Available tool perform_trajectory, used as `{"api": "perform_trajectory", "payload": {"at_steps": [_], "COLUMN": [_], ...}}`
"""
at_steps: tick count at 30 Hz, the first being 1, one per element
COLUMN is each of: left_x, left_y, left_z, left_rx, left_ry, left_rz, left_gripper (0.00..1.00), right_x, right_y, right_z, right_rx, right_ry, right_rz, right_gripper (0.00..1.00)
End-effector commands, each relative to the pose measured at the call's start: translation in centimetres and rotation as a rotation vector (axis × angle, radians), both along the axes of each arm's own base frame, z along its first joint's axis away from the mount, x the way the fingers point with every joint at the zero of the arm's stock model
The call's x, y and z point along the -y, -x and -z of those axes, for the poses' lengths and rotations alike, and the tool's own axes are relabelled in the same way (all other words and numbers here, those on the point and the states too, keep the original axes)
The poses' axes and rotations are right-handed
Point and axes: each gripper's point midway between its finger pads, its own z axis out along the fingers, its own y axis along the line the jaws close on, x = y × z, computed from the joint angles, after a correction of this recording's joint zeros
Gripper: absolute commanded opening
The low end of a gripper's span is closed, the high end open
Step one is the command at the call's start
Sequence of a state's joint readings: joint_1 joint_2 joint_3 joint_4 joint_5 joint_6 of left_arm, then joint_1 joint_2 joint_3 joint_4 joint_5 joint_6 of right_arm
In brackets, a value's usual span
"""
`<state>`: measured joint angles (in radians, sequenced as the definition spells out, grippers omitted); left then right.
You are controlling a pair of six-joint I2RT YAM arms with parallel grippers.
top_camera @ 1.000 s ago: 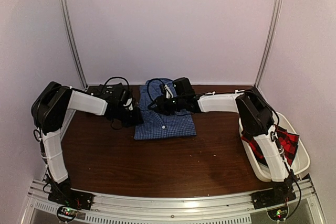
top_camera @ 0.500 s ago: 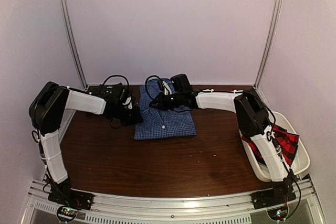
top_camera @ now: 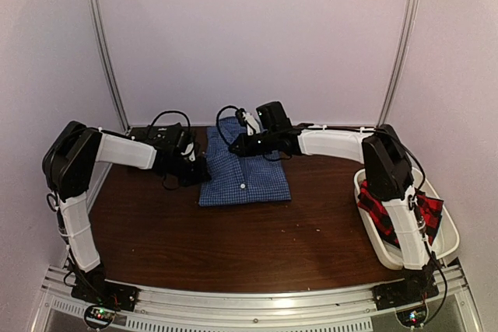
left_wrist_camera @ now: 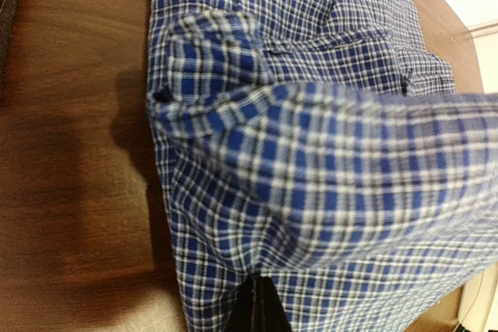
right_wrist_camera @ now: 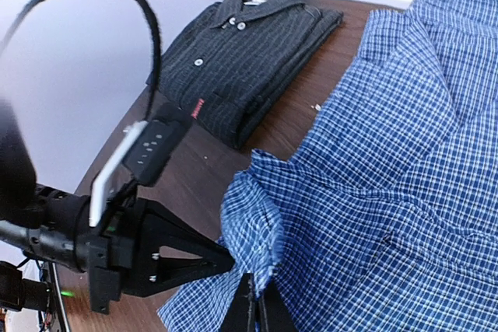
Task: Fold and stack the long sleeve shirts
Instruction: Smooth out the 2/3-rectangle-folded shirt at the center of the board.
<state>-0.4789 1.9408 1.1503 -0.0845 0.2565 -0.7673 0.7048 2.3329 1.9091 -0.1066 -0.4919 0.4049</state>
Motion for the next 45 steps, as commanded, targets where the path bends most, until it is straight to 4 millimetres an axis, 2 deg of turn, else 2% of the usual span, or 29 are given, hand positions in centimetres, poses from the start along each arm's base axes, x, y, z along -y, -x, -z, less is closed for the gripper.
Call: {"api": "perform_trajectory", "payload": {"at_steps": [1, 4, 9, 13, 16, 19, 25, 30, 33, 38, 40, 45], "left_x": [-0.3, -0.3, -0.3, -0.3, -0.5, -0.7, -0.4, 1.6, 2.9, 3.7, 3.6, 1.2], "left_y": [-0.7, -0.7, -0.6, -0.5, -0.6, -0.6, -0.9, -1.5, -2.0, -3.9, -5.2, -8.5], "left_z": [-1.1, -1.1, -0.9, -0.9, -1.1, -1.5, -3.9, -6.9, -7.1, -5.2, -3.4, 0.3], "left_rx": [0.038, 0.037, 0.033, 0.031, 0.034, 0.042, 0.083, 0.145, 0.152, 0.14, 0.121, 0.082], "left_ry": [0.0, 0.0, 0.0, -0.001, -0.008, -0.012, 0.004, 0.049, 0.075, 0.064, 0.042, -0.017], "left_rz": [-0.005, -0.005, -0.003, -0.003, -0.01, -0.012, -0.006, 0.034, 0.061, 0.05, 0.039, -0.037], "left_gripper": [0.0, 0.0, 0.0, 0.0, 0.01, 0.01, 0.03, 0.06, 0.06, 0.06, 0.06, 0.03], "right_x": [-0.3, 0.0, 1.1, 3.4, 5.0, 5.9, 7.3, 7.4, 7.2, 7.8, 8.5, 10.8], "right_y": [1.2, 1.3, 0.4, -2.1, -3.4, -3.9, -3.8, -2.7, -2.1, -2.5, -3.3, -5.3], "right_z": [-5.6, -4.9, -1.8, 2.2, 3.6, 3.3, 1.1, 1.1, 2.0, 3.6, 4.6, 8.6], "right_rx": [0.178, 0.185, 0.155, 0.05, 0.0, 0.002, 0.032, 0.014, -0.009, -0.06, -0.092, -0.176], "right_ry": [-0.003, 0.025, 0.116, 0.195, 0.224, 0.245, 0.254, 0.221, 0.204, 0.171, 0.152, 0.161], "right_rz": [-0.012, -0.008, 0.046, 0.148, 0.201, 0.23, 0.273, 0.249, 0.223, 0.213, 0.22, 0.261], "right_gripper": [0.03, 0.03, 0.06, 0.21, 0.41, 0.54, 0.69, 0.66, 0.57, 0.43, 0.41, 0.38]}}
